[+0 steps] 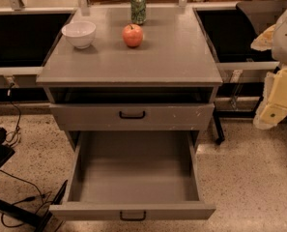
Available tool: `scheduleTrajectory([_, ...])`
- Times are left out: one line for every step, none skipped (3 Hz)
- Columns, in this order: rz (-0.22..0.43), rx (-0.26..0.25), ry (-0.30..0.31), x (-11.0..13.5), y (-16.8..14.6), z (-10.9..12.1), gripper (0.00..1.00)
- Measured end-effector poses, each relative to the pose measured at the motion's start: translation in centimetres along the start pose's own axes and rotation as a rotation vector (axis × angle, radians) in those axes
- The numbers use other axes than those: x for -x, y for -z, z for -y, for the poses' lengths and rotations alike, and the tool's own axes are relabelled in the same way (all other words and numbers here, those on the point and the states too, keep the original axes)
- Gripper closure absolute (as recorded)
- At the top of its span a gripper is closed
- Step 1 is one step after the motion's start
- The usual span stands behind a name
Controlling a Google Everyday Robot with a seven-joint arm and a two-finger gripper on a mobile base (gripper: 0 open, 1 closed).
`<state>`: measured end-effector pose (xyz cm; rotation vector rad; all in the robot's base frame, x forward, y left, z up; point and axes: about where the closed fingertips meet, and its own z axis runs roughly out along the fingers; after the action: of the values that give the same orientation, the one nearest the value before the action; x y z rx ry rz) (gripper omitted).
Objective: Close middle drawer
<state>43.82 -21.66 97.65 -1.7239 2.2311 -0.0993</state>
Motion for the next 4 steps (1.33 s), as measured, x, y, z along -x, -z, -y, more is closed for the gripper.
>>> scheduleTrajectory([0.007,-0.012,-0.003,0.1,0.2,0.1,0.0])
scheduleTrajectory([0.029,-0.018,-0.027,-0.2,-1.9,-1.5,0.0])
scheduleTrajectory([0.091,-0.054,-0.104,0.0,-4.2,-5.3,0.0])
scheduleTrajectory([0.092,-0.094,-0.157,0.1,-8.0,-8.6,0.0])
